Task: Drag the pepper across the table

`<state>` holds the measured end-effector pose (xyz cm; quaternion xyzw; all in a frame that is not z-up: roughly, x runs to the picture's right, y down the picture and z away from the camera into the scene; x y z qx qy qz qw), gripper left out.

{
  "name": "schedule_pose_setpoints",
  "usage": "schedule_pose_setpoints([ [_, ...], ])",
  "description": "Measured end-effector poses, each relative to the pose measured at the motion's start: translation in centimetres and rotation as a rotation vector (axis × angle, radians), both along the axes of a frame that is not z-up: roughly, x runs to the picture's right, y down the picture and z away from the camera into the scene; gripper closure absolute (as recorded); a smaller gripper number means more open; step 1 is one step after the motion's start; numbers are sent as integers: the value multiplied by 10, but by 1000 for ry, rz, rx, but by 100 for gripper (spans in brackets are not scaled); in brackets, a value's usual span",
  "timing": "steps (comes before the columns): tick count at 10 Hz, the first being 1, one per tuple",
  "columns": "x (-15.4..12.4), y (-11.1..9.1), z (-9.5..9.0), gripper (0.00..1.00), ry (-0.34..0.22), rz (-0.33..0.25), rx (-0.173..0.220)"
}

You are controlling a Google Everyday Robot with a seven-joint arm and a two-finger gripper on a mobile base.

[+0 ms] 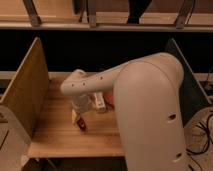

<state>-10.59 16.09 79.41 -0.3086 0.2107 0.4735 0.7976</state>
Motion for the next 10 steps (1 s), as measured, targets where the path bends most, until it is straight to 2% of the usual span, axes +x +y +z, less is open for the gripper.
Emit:
schedule_pose_setpoints([
  [2, 0, 12, 13, 20, -21, 47, -46],
  [3, -4, 18, 17, 20, -35, 47, -65],
  [8, -7, 21, 18, 20, -39, 46, -72],
  [10, -23, 40, 27, 20, -66, 39, -127],
])
